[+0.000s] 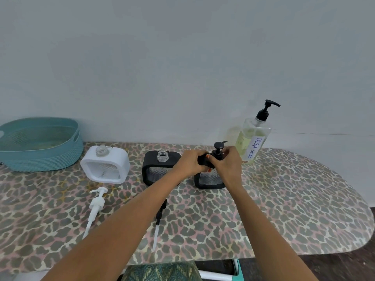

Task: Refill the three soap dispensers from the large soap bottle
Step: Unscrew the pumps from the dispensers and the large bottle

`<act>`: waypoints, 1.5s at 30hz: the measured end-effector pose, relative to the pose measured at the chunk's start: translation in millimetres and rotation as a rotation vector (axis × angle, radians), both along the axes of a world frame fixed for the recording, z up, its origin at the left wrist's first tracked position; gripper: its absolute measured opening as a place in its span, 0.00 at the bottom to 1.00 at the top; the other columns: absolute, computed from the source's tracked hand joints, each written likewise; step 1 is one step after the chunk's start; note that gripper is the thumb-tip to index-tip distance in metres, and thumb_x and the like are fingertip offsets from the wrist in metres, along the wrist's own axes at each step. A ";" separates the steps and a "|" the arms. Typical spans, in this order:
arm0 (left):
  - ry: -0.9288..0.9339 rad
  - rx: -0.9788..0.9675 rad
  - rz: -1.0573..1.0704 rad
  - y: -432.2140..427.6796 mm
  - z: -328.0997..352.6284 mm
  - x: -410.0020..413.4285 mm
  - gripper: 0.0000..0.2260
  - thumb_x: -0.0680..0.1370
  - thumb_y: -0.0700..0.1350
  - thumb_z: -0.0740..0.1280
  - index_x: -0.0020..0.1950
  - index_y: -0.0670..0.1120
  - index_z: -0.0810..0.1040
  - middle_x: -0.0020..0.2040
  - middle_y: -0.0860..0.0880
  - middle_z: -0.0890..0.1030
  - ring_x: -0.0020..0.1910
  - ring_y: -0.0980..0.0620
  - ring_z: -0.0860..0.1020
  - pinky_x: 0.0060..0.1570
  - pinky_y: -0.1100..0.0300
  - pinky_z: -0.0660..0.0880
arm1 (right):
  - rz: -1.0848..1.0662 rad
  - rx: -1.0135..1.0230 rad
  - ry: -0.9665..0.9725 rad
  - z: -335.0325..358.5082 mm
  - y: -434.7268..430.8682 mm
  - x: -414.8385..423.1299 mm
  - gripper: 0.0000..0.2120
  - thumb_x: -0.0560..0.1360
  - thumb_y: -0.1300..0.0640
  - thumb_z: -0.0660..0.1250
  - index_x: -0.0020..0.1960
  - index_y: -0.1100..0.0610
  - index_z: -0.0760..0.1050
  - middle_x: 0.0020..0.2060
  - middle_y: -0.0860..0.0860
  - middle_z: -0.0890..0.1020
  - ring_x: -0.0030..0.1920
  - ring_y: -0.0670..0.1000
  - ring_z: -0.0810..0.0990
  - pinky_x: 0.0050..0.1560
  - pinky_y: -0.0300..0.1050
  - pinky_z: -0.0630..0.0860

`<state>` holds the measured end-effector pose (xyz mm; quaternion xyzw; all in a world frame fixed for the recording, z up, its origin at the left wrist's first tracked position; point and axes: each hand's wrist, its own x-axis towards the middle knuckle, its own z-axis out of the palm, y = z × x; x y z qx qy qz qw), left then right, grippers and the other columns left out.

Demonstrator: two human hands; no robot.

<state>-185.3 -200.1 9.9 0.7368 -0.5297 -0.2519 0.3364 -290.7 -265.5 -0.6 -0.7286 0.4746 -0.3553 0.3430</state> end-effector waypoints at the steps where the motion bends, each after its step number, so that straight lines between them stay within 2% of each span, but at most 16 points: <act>1: -0.001 0.001 0.001 0.0 0.1 0.0 0.23 0.70 0.40 0.72 0.64 0.43 0.73 0.58 0.43 0.79 0.57 0.47 0.76 0.52 0.62 0.68 | 0.016 0.001 0.001 1.7 1.2 -1.1 0.18 0.67 0.56 0.73 0.52 0.62 0.71 0.45 0.54 0.76 0.46 0.53 0.76 0.42 0.39 0.69; 4: -0.004 0.005 0.000 0.0 1.1 -0.5 0.25 0.70 0.41 0.72 0.66 0.43 0.72 0.60 0.43 0.78 0.59 0.47 0.75 0.54 0.63 0.67 | 0.059 0.012 -0.013 6.2 2.0 -5.1 0.18 0.69 0.60 0.72 0.56 0.64 0.72 0.46 0.54 0.77 0.44 0.49 0.73 0.37 0.32 0.66; 6: -0.004 0.006 0.000 0.5 1.8 -0.9 0.25 0.70 0.41 0.72 0.66 0.43 0.71 0.61 0.43 0.77 0.60 0.47 0.75 0.54 0.63 0.67 | 0.077 0.026 -0.033 10.0 2.6 -7.6 0.18 0.69 0.62 0.71 0.57 0.64 0.72 0.47 0.54 0.77 0.44 0.49 0.73 0.41 0.33 0.68; 7: -0.001 0.006 0.001 0.8 2.1 -1.0 0.25 0.70 0.40 0.72 0.66 0.43 0.71 0.61 0.43 0.77 0.60 0.47 0.75 0.54 0.63 0.67 | 0.082 0.026 -0.039 12.1 3.0 -8.6 0.18 0.69 0.62 0.71 0.57 0.64 0.72 0.46 0.54 0.77 0.45 0.49 0.74 0.41 0.32 0.68; 10: -0.002 0.013 -0.003 1.6 2.6 -0.7 0.24 0.70 0.41 0.72 0.66 0.44 0.72 0.60 0.44 0.78 0.58 0.47 0.76 0.53 0.63 0.68 | 0.100 0.026 -0.056 20.3 3.0 -10.9 0.16 0.69 0.63 0.70 0.55 0.64 0.74 0.43 0.52 0.77 0.43 0.49 0.74 0.35 0.25 0.68; 12: -0.002 0.017 -0.007 1.8 2.8 -0.9 0.24 0.70 0.41 0.72 0.65 0.44 0.72 0.59 0.44 0.79 0.58 0.47 0.76 0.53 0.64 0.68 | 0.113 0.019 -0.071 27.8 1.9 -13.1 0.15 0.69 0.63 0.70 0.54 0.63 0.75 0.43 0.53 0.79 0.42 0.48 0.75 0.35 0.23 0.68; 13: -0.001 0.018 -0.005 2.2 3.2 -1.3 0.24 0.71 0.41 0.72 0.66 0.44 0.72 0.59 0.44 0.79 0.58 0.48 0.76 0.53 0.65 0.68 | 0.115 0.018 -0.082 31.8 0.8 -13.9 0.15 0.69 0.63 0.71 0.55 0.63 0.76 0.44 0.53 0.80 0.43 0.49 0.77 0.39 0.24 0.70; 16: -0.007 0.022 -0.002 3.4 4.6 -2.2 0.25 0.71 0.41 0.72 0.67 0.43 0.71 0.60 0.44 0.79 0.57 0.49 0.76 0.52 0.68 0.66 | 0.120 0.024 -0.132 44.8 -1.5 -17.2 0.16 0.69 0.62 0.71 0.56 0.62 0.76 0.45 0.53 0.81 0.46 0.50 0.79 0.51 0.39 0.74; 20: -0.012 0.032 0.000 3.3 5.8 -3.4 0.25 0.71 0.42 0.72 0.67 0.44 0.71 0.60 0.45 0.78 0.58 0.48 0.76 0.54 0.66 0.67 | 0.139 0.009 -0.174 62.3 -3.6 -22.6 0.19 0.70 0.61 0.71 0.59 0.62 0.75 0.49 0.55 0.82 0.49 0.50 0.80 0.56 0.42 0.75; 23: -0.022 0.043 0.005 2.9 6.1 -3.6 0.26 0.71 0.42 0.72 0.67 0.44 0.70 0.62 0.45 0.77 0.60 0.48 0.75 0.55 0.66 0.66 | 0.147 -0.003 -0.225 78.3 -2.4 -27.2 0.19 0.70 0.62 0.71 0.60 0.62 0.74 0.48 0.53 0.81 0.47 0.47 0.79 0.52 0.37 0.74; 27: -0.035 0.051 0.006 2.6 6.5 -4.0 0.26 0.71 0.42 0.72 0.68 0.44 0.70 0.63 0.45 0.77 0.61 0.48 0.74 0.58 0.63 0.66 | 0.176 -0.020 -0.283 98.5 0.2 -35.0 0.18 0.71 0.62 0.70 0.60 0.60 0.74 0.46 0.51 0.80 0.45 0.44 0.78 0.43 0.26 0.74; 34: -0.028 0.058 0.011 1.4 5.5 -3.3 0.27 0.70 0.43 0.73 0.68 0.44 0.69 0.64 0.45 0.76 0.63 0.48 0.73 0.61 0.61 0.66 | 0.325 0.068 -0.207 107.1 11.3 -59.0 0.14 0.70 0.63 0.70 0.56 0.56 0.77 0.44 0.50 0.83 0.45 0.41 0.81 0.40 0.23 0.73; 36: -0.032 0.059 0.011 0.8 4.9 -2.6 0.27 0.71 0.44 0.72 0.68 0.44 0.69 0.64 0.45 0.76 0.63 0.48 0.73 0.60 0.62 0.66 | 0.376 0.100 -0.141 101.6 13.2 -67.2 0.12 0.70 0.63 0.70 0.53 0.53 0.77 0.44 0.50 0.82 0.45 0.42 0.81 0.41 0.25 0.74; 39: -0.050 0.060 0.009 -0.2 4.4 -2.6 0.27 0.71 0.44 0.72 0.68 0.45 0.70 0.64 0.45 0.76 0.62 0.48 0.74 0.57 0.63 0.65 | 0.386 0.152 -0.074 84.5 13.4 -77.2 0.13 0.70 0.62 0.71 0.53 0.52 0.77 0.49 0.53 0.82 0.51 0.49 0.81 0.50 0.35 0.76; 45: -0.089 0.065 -0.004 -1.1 4.3 -2.6 0.28 0.71 0.45 0.72 0.69 0.44 0.68 0.64 0.44 0.75 0.63 0.47 0.73 0.58 0.63 0.66 | 0.365 0.266 0.032 34.9 13.9 -85.5 0.11 0.69 0.61 0.72 0.50 0.54 0.77 0.50 0.57 0.81 0.52 0.55 0.80 0.50 0.42 0.76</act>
